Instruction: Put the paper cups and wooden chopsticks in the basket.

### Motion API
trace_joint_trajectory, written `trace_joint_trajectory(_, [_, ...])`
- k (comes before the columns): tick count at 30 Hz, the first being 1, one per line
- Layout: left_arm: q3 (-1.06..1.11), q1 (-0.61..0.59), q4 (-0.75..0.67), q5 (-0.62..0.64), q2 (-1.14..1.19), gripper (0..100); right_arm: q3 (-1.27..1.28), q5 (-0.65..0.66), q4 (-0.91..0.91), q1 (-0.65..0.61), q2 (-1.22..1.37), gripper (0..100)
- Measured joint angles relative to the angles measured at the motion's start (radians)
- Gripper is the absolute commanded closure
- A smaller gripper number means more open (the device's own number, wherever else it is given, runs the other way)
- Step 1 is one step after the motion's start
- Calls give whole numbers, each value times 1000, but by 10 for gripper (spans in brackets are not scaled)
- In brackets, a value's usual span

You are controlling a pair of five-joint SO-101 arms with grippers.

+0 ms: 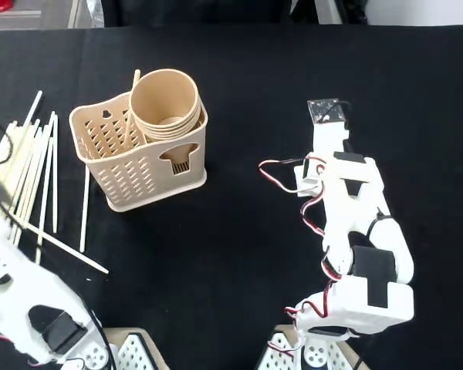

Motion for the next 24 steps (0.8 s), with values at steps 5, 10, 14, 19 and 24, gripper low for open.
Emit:
trace_joint_trajectory(5, [80,-5,-54,-8,0,799,0,0,0,0,0,986])
trace_joint_trajectory(10, [224,17,-175,-9,3,841,0,0,0,0,0,986])
trace_joint_trajectory(14, [282,31,-267,61,-15,977,0,0,0,0,0,986])
trace_joint_trajectory(19, [293,46,-281,110,-37,971,0,0,0,0,0,986])
trace_joint_trajectory(24, [299,49,-290,114,-74,970,0,0,0,0,0,986])
